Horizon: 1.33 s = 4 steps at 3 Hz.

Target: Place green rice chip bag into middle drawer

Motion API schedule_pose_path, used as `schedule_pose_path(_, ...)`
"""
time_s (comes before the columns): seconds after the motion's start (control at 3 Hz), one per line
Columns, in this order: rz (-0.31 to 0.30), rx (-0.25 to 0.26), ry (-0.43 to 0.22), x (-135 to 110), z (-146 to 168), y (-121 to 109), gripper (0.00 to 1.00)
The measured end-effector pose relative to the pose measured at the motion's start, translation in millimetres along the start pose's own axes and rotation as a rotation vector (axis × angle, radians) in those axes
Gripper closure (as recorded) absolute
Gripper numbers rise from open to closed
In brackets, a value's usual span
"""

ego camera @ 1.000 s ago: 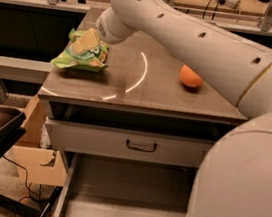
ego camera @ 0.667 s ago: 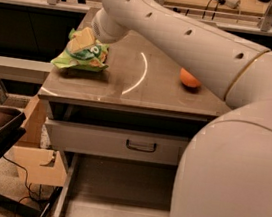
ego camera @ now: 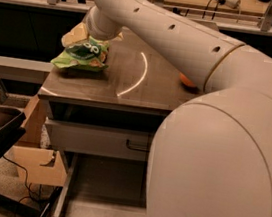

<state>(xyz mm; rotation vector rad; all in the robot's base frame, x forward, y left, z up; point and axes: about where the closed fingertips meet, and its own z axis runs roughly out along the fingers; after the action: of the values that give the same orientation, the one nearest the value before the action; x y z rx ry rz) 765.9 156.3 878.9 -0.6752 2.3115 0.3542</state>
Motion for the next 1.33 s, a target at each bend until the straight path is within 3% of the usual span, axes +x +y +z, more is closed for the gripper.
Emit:
schedule_pose_path(0.67, 0.079, -0.057, 0.033, -2.2, 20.9, 16.2, 0.0)
schedule_pose_path(1.0, 0.103, -0.003, 0.091, 11.9, 27.0, 13.4, 0.0)
schedule_pose_path(1.33, 0.143, 0.065, 0.133, 33.1, 22.9, 5.6, 0.18)
